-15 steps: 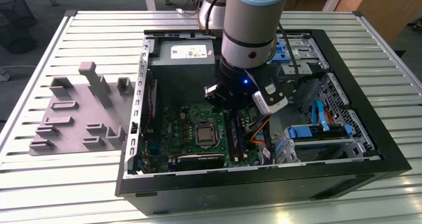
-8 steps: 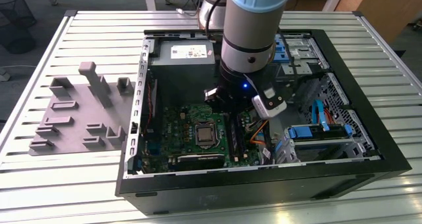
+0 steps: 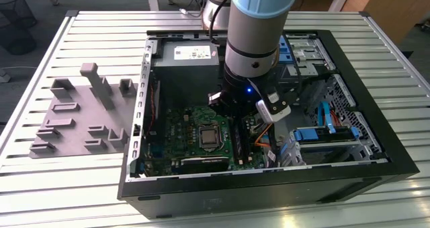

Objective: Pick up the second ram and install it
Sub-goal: 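Insert the second ram into the second slot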

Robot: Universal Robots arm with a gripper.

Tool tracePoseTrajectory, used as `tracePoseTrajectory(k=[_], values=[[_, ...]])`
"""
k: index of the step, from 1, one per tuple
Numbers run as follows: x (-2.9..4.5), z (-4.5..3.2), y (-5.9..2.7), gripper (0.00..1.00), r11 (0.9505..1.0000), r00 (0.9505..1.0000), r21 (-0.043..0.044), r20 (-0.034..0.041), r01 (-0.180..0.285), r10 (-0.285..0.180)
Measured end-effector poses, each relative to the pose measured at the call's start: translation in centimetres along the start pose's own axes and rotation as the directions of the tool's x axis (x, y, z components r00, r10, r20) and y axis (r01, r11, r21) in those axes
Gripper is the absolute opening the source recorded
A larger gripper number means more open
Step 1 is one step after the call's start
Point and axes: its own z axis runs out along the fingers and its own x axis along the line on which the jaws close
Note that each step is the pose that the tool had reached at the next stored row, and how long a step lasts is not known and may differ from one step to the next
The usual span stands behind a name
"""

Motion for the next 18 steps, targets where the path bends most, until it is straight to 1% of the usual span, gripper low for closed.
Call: tracePoseTrajectory(k=[5,11,18], values=[[0.00,0.02,-0.01,0.14,1.0000,1.0000,-0.0003,0.0001,0.000,0.000],[0.00,0.09,-0.47,0.14,1.0000,1.0000,-0.0004,0.0002,0.006,-0.006],[-0.10,0.29,-0.48,0.14,1.0000,1.0000,-0.0001,0.0001,0.007,-0.007]])
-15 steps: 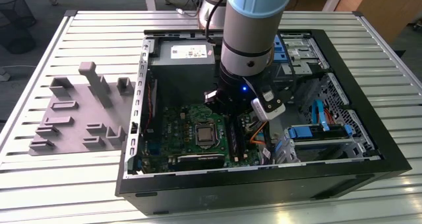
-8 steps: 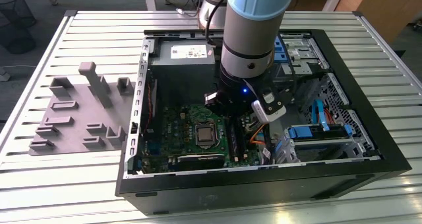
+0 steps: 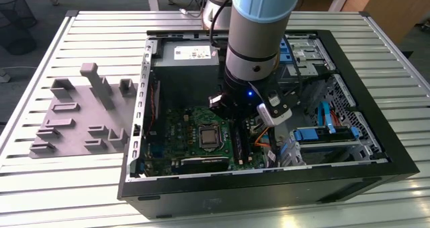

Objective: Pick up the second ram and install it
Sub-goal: 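Insert the second ram into the second slot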

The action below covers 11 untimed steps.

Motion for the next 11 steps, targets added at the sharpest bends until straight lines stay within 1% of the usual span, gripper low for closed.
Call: tracePoseTrajectory(k=[11], values=[[-0.04,0.47,0.00,0.14,1.0000,1.0000,0.0003,-0.0007,0.000,0.000]])
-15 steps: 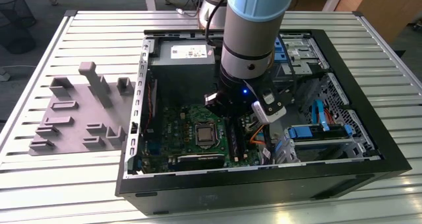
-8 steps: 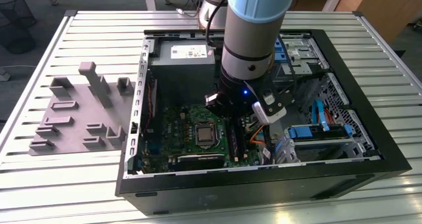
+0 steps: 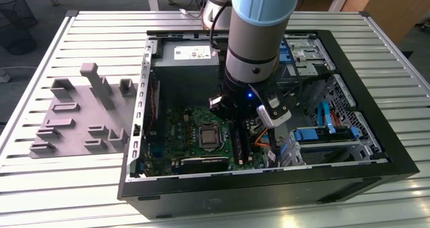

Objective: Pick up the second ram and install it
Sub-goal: 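Insert the second ram into the second slot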

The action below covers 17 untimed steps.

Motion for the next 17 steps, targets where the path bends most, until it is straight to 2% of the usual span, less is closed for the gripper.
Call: tracePoseTrajectory(k=[17], values=[[-0.07,-0.04,0.01,0.14,1.0000,1.0000,-0.0005,-0.0049,0.000,0.000]])
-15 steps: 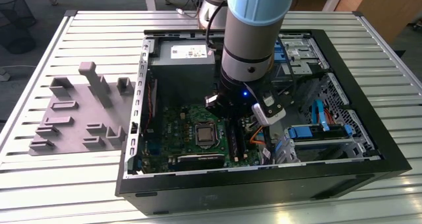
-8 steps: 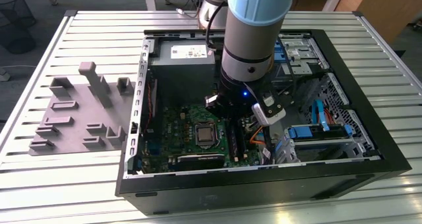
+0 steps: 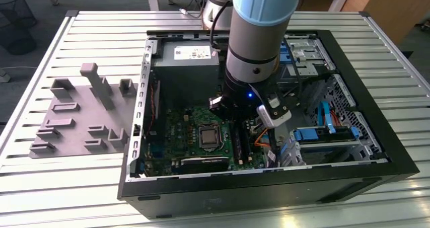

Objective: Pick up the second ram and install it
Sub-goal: 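Insert the second ram into the second slot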

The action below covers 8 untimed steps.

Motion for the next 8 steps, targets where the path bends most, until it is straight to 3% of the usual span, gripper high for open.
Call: tracePoseTrajectory(k=[8], values=[[-0.08,0.03,0.00,0.14,1.0000,1.0000,0.0002,-0.0001,0.000,0.000]])
